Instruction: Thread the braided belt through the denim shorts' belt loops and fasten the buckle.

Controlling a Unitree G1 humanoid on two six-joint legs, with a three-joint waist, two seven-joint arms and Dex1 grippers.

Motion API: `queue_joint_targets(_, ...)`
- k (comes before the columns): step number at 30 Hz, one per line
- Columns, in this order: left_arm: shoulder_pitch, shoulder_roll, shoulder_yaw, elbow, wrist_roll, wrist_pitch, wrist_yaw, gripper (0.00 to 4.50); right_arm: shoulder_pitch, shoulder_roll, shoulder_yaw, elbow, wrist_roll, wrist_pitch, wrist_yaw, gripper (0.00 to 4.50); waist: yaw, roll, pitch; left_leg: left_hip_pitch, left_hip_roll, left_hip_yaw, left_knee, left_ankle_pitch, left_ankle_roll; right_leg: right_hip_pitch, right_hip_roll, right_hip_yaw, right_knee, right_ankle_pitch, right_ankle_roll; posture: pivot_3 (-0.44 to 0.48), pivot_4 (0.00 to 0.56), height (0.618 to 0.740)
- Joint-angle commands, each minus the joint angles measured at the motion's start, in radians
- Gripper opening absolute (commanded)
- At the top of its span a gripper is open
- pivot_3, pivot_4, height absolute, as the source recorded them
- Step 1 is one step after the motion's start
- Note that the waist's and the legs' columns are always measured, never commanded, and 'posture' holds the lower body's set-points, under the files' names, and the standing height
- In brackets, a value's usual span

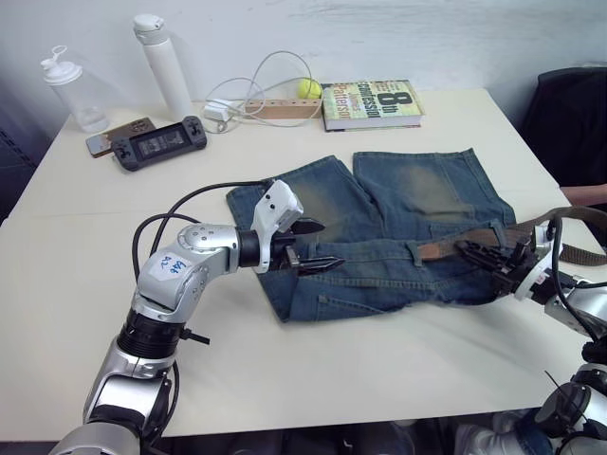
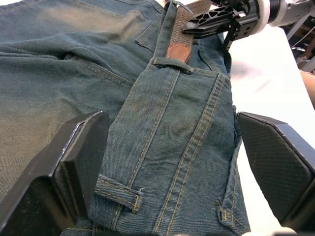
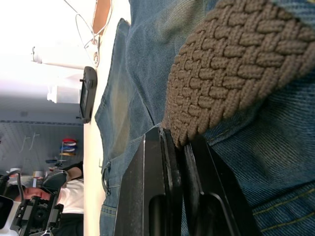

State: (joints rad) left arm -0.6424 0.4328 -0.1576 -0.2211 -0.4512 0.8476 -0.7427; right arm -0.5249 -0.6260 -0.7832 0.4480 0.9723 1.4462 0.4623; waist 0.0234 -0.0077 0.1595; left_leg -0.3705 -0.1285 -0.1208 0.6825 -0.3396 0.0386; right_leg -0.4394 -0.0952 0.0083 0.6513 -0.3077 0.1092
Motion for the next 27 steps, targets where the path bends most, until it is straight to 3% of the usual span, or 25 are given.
queue_joint_targets(1, -0.012, 0.000, 0.015, -0.024, -0.010, -0.018, -0.005, 4.50, -0.007, 0.043, -0.027, -0.035, 0.054, 0.032, -0.011, 0.02, -0.002, 0.000, 0.000, 0.000, 0.000, 0.000, 0.000, 0.000, 0.000, 0.000, 0.000, 0.000, 0.000, 0.000, 0.000, 0.000, 0.150, 0.740)
queue_joint_targets(4, -0.011, -0.002, 0.014, -0.027, -0.010, -0.016, -0.001, 4.50, -0.004, 0.112, -0.049, -0.044, 0.097, 0.081, -0.024, 0.02, -0.003, 0.000, 0.000, 0.000, 0.000, 0.000, 0.000, 0.000, 0.000, 0.000, 0.000, 0.000, 0.000, 0.000, 0.000, 0.000, 0.150, 0.740)
queue_joint_targets(13, -0.015, -0.003, 0.014, -0.039, -0.011, -0.010, 0.005, 4.50, -0.001, 0.246, 0.064, -0.124, 0.063, 0.030, -0.066, 0.02, -0.024, -0.001, -0.001, 0.001, 0.001, 0.000, 0.000, 0.000, 0.000, 0.000, 0.001, 0.000, 0.001, 0.000, 0.000, 0.000, 0.150, 0.740)
queue_joint_targets(25, -0.024, -0.020, -0.014, -0.037, -0.003, -0.020, 0.008, 4.50, 0.007, 0.421, 0.024, -0.330, 0.143, 0.130, -0.278, 0.02, -0.050, 0.000, -0.001, 0.001, 0.001, -0.001, -0.001, 0.000, -0.001, -0.001, 0.001, 0.000, 0.002, -0.001, -0.002, 0.000, 0.150, 0.740)
queue_joint_targets(27, -0.027, -0.020, -0.020, -0.033, 0.000, -0.024, 0.004, 4.50, 0.013, 0.421, 0.013, -0.350, 0.157, 0.131, -0.290, 0.84, -0.050, 0.000, -0.001, 0.001, 0.001, -0.001, -0.001, 0.000, -0.001, -0.002, 0.001, 0.000, 0.002, -0.001, -0.002, 0.000, 0.150, 0.740)
